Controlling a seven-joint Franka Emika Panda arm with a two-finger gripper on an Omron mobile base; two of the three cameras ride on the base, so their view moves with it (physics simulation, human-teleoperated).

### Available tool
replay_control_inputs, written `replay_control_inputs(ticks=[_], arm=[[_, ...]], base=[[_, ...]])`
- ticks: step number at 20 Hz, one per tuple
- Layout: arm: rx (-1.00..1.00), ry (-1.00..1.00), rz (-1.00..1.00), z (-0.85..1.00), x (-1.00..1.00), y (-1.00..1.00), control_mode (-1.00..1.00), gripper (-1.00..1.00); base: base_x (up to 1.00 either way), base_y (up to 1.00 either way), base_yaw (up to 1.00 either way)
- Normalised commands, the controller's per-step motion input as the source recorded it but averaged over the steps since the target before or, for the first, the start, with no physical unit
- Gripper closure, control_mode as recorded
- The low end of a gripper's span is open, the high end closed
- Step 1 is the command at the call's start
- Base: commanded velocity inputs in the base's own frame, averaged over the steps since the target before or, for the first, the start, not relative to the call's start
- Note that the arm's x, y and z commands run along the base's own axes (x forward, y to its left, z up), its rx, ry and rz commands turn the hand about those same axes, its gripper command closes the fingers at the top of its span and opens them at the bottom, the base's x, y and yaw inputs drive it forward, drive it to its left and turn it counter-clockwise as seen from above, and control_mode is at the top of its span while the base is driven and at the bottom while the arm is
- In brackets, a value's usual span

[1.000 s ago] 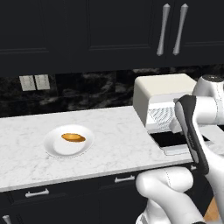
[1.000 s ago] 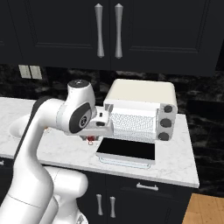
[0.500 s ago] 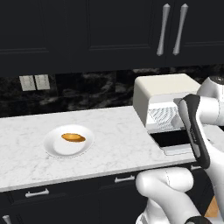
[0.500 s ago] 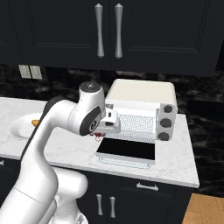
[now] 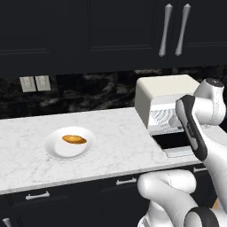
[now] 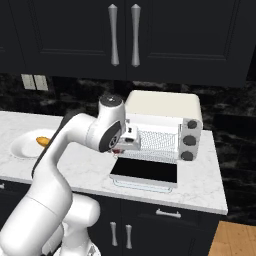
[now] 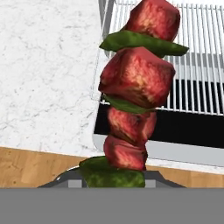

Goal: Pick up the kebab skewer and baguette bread, and place them inside the toaster oven. Close the toaster oven door and start by setting the timer.

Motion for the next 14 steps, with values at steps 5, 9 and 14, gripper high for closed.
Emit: replay_control_inputs(ticks=[5,9,14], arm=[[0.02,0.00,0.00,-0.26,0.06,-0.06,-1.00,1.00],[0.02,0.00,0.00,-0.06,0.10,0.00,-1.00,1.00],[0.00,0.03,0.00,-0.01,0.01,0.00,-1.00,1.00]], base=[[0.00,0.00,0.00],[0.00,0.00,0.00],[0.00,0.00,0.00]])
